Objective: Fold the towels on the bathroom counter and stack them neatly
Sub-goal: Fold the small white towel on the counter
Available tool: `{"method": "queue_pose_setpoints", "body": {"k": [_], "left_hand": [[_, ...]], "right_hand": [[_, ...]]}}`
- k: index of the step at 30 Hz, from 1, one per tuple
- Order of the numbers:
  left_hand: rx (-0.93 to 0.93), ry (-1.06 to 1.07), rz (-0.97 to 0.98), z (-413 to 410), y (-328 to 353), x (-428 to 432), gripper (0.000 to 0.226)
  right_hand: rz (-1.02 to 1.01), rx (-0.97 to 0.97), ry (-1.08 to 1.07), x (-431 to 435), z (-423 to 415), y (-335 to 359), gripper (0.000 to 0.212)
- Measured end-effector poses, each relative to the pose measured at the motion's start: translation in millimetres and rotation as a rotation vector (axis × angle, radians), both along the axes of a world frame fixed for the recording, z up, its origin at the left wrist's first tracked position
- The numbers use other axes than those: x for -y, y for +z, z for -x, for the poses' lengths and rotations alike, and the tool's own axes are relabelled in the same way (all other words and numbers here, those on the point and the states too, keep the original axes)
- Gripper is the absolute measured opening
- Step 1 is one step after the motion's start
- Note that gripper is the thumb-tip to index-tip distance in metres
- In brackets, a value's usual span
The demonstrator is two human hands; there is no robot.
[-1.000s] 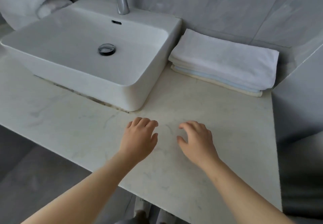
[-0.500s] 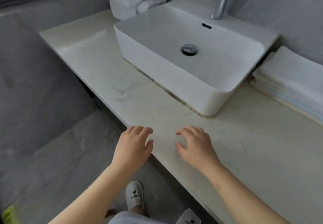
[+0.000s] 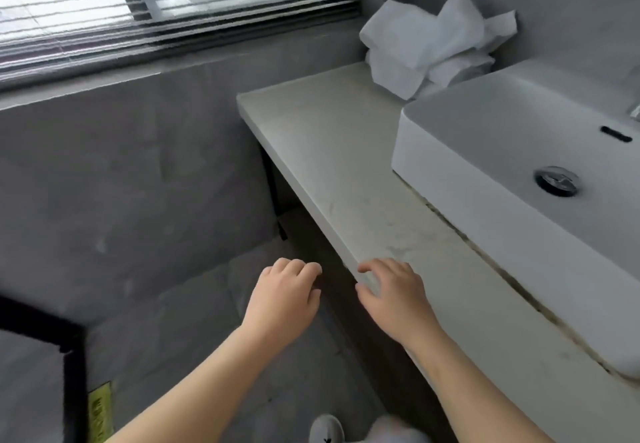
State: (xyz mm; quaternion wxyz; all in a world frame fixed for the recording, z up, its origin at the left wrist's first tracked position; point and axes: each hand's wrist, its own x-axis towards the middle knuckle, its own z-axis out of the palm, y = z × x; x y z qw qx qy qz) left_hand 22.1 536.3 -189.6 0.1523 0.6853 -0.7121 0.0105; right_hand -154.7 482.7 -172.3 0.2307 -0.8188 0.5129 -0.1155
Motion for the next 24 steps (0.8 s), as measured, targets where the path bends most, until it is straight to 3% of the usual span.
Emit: {"method": "queue_pose_setpoints", "body": {"k": [11, 24], "left_hand": [[-0.035, 0.106, -0.130, -88.9, 6.7, 86.1, 0.032], [-0.105, 0.107, -0.085, -156.6, 23.5, 267.3, 0.032]], "right_hand": [[-0.041, -0.041, 0.087, 102.2, -103.9, -8.0, 0.030], [-0.115, -0.052, 0.041, 269.0, -192.3, -7.4, 0.032]]}}
